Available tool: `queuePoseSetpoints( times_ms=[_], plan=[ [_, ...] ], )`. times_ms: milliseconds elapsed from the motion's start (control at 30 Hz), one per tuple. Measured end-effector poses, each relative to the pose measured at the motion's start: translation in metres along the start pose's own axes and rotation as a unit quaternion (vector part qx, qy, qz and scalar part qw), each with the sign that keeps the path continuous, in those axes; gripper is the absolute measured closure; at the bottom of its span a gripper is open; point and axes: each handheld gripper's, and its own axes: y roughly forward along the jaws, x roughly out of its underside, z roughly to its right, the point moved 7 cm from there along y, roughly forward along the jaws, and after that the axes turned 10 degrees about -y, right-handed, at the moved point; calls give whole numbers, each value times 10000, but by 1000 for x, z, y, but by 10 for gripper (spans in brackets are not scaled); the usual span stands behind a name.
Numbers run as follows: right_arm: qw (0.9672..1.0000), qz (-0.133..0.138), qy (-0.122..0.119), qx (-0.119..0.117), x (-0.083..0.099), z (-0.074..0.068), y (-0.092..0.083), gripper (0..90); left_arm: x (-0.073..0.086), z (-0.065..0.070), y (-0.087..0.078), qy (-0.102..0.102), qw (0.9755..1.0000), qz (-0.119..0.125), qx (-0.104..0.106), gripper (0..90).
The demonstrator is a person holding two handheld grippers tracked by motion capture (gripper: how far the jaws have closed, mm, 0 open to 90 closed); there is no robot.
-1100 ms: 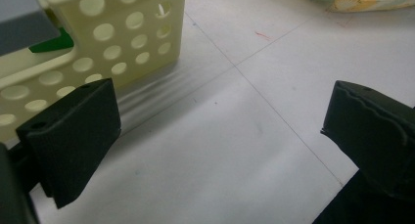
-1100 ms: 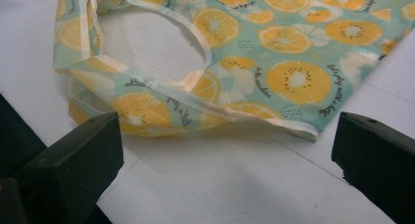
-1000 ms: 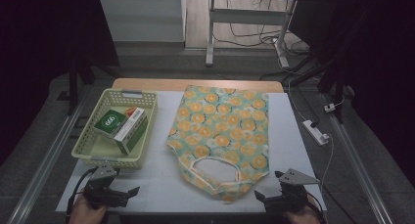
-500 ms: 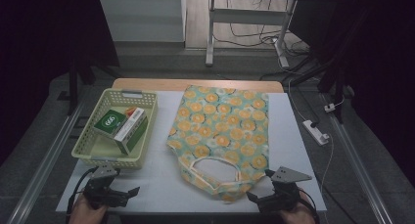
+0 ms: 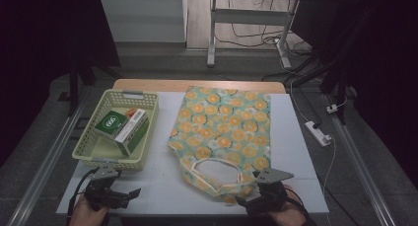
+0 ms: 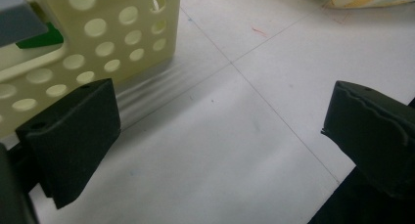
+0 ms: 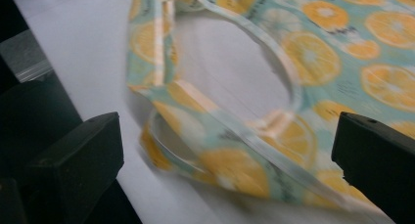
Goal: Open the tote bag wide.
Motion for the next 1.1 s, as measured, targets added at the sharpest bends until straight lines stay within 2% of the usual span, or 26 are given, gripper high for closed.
queuePoseSetpoints(
  times_ms=[233,300,500,767,833,967,1100],
  plan=[
    [9994,52,-166,-285,-19,-17,13,0,0,-1,0,-51,10000,5,30,5],
    [9988,9,-205,-435,-23,-23,18,0,0,-1,0,-48,10000,2,31,6],
    [9971,-139,-365,-647,-28,-37,33,0,-1,-1,0,-84,9999,14,58,6],
    [9953,-179,-416,-856,-34,-49,46,0,-1,-2,0,-94,9999,-5,73,6],
    [9940,-191,-492,-963,-38,-54,52,3,-1,-2,0,-103,9999,0,73,6],
    [9918,-205,-575,-1122,-40,-60,60,59,-1,-2,0,-110,9999,5,79,6],
    [9897,-357,-687,-1207,-37,-62,70,136,-1,-2,0,-101,9999,1,79,7]
  ],
)
